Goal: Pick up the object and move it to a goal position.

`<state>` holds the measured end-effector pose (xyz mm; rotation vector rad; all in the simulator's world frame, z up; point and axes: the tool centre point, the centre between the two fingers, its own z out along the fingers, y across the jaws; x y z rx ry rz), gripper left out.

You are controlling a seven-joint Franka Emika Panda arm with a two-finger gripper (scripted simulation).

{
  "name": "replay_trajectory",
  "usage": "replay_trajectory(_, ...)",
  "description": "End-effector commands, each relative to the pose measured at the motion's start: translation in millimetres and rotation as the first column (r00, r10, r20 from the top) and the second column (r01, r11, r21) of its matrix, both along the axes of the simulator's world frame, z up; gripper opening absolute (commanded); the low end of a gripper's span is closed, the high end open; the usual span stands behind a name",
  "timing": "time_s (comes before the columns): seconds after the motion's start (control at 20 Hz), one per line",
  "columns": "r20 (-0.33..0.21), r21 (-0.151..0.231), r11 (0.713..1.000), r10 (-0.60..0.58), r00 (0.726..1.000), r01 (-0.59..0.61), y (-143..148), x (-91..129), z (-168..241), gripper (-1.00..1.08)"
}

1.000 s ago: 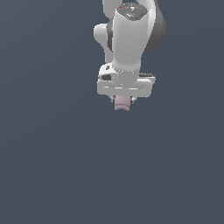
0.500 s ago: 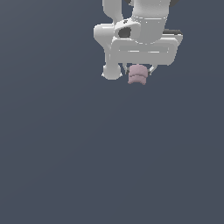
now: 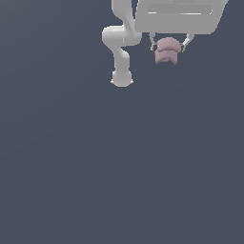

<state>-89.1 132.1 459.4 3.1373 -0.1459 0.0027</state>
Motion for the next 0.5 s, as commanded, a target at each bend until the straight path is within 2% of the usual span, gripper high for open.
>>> replay_trajectory(0.0,-0.002,0.0,1.0,-0.001,1.0,0.001,6.0,-3.4,13.5,-1.0)
replay_trajectory(0.45,-0.002,0.001,1.0,-0.001,1.0,0.001,15.1,-7.0,32.6,-1.0)
